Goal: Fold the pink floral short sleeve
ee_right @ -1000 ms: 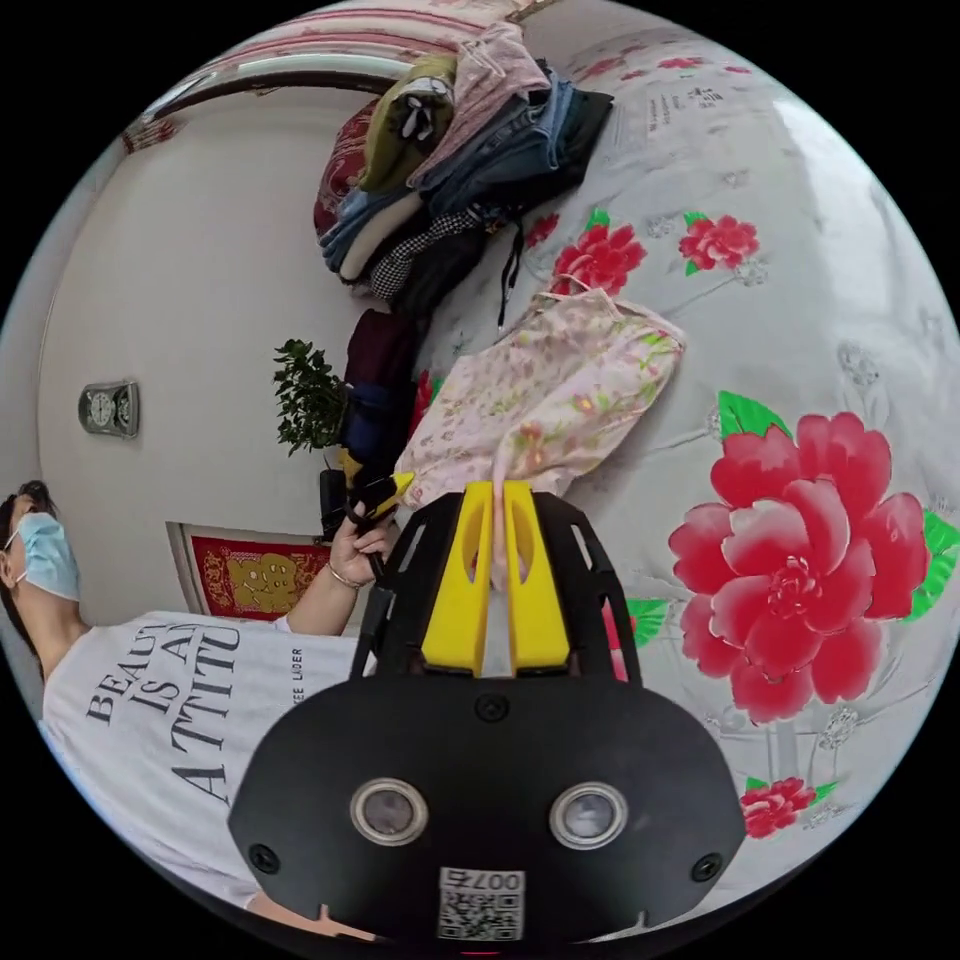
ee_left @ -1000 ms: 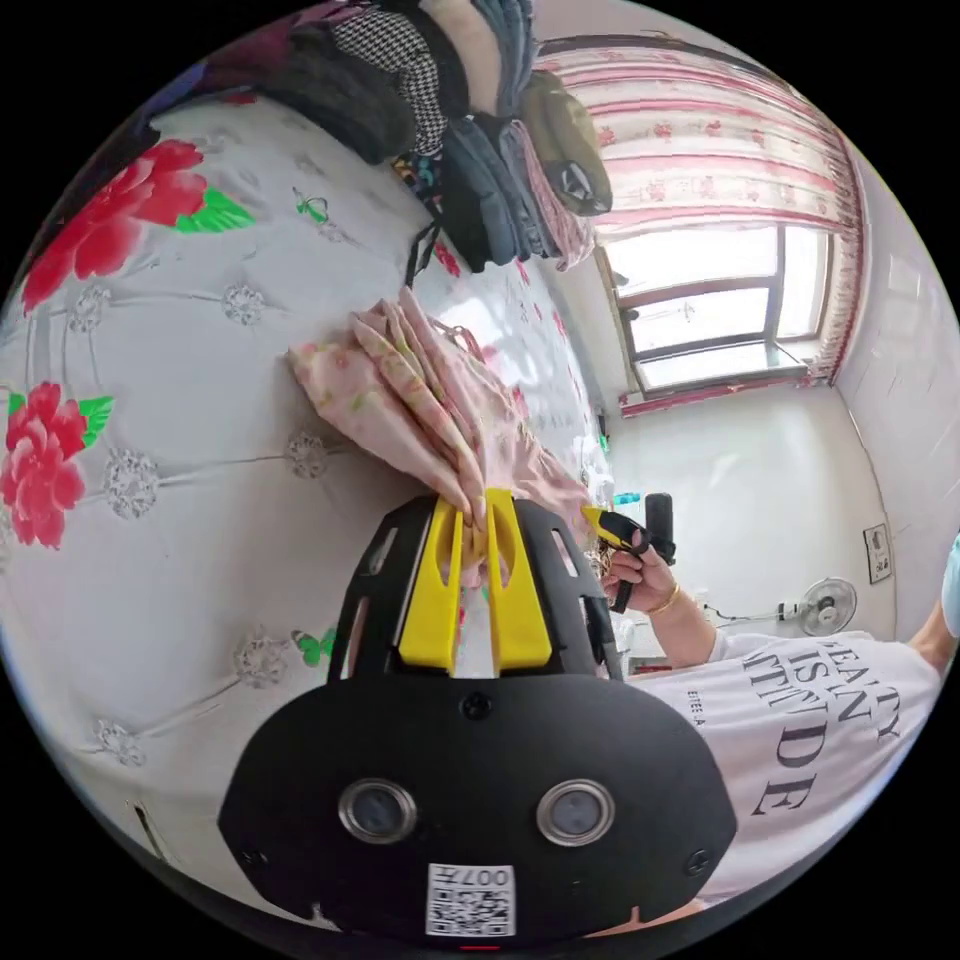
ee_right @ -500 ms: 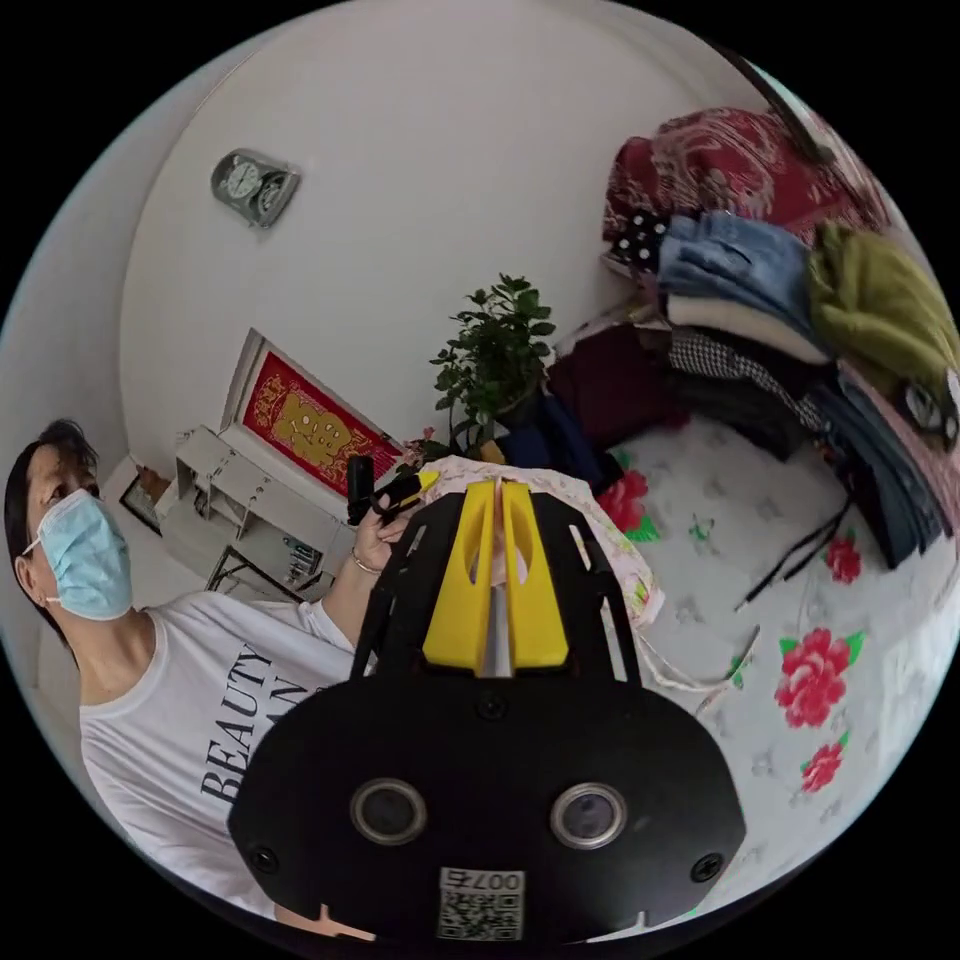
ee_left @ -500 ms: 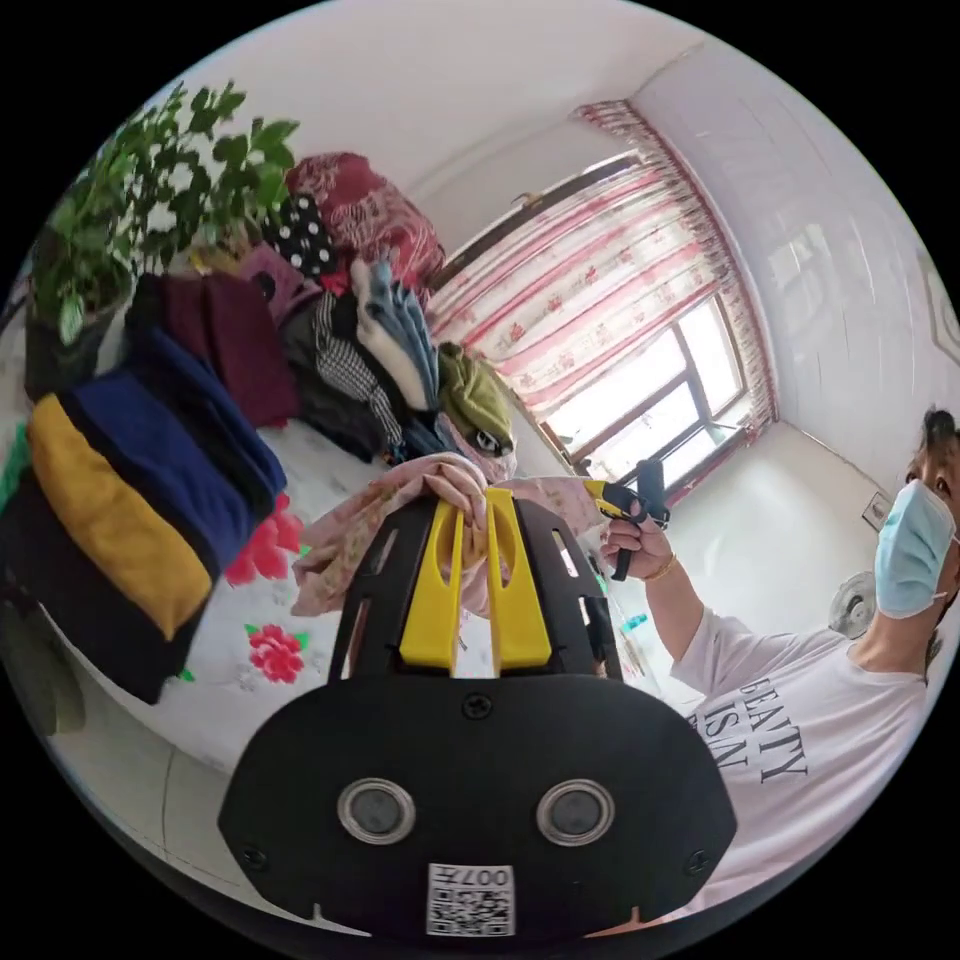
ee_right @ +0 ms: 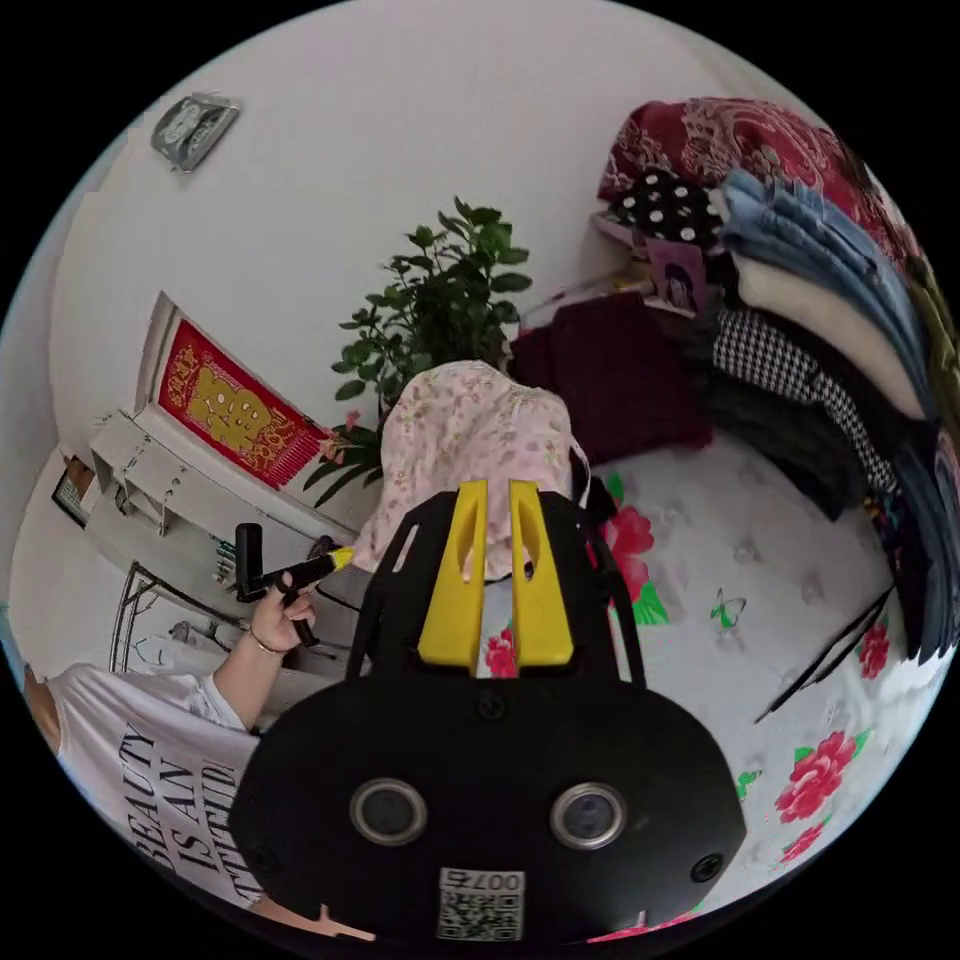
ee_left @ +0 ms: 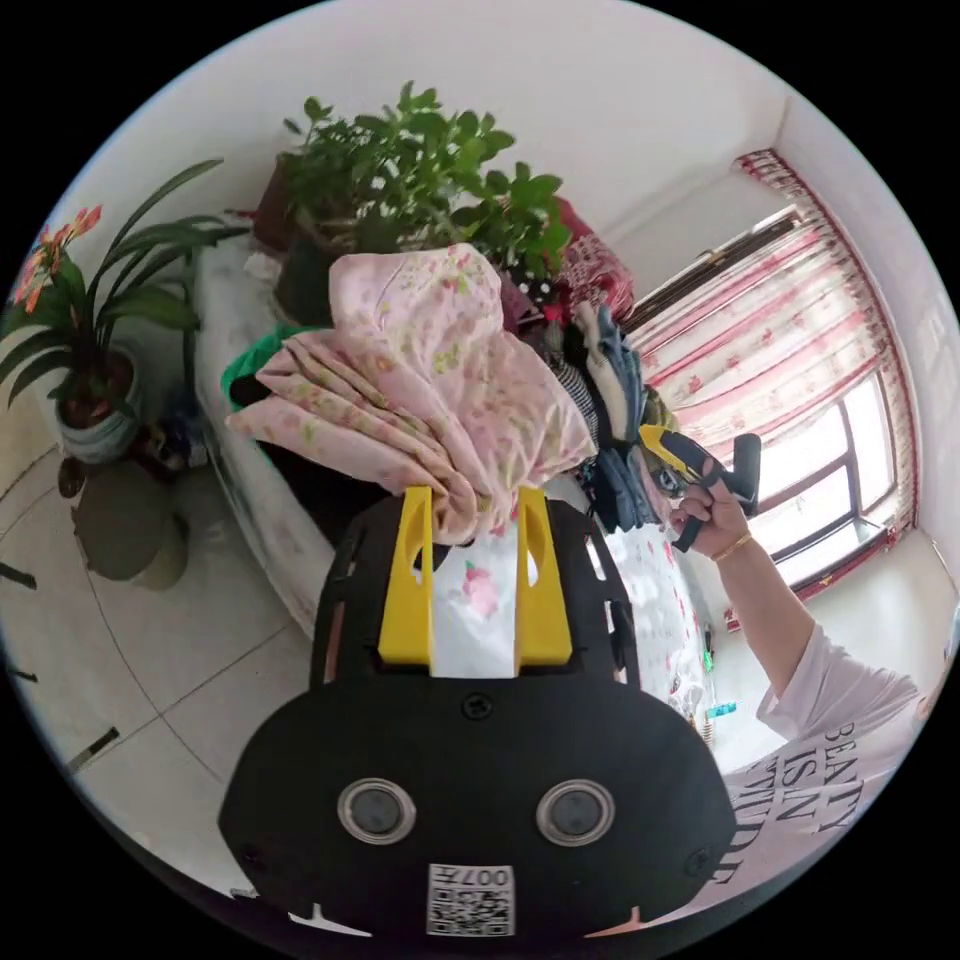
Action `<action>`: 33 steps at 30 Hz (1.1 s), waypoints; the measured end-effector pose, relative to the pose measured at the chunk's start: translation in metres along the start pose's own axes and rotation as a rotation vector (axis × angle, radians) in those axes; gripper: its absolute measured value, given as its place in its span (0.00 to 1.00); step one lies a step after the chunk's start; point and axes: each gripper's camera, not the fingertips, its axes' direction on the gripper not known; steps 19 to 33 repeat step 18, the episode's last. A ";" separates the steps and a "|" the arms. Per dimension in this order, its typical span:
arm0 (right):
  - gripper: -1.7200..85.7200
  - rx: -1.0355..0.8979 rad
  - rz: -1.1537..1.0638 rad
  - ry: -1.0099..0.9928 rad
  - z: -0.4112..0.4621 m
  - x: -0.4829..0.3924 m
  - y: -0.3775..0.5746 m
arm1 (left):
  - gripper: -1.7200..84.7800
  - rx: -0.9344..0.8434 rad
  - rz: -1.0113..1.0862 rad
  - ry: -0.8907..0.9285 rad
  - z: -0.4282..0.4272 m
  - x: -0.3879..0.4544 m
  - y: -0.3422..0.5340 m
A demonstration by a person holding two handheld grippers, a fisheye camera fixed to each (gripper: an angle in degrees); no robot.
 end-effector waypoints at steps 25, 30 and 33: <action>0.05 -0.414 0.348 0.651 -0.106 -0.049 0.545 | 0.01 -0.689 1.099 -0.122 0.236 0.256 0.239; 0.05 -0.414 0.348 0.651 -0.106 -0.049 0.545 | 0.01 -0.689 1.099 -0.122 0.236 0.256 0.239; 0.05 -0.414 0.348 0.651 -0.106 -0.049 0.545 | 0.01 -0.689 1.099 -0.122 0.236 0.256 0.239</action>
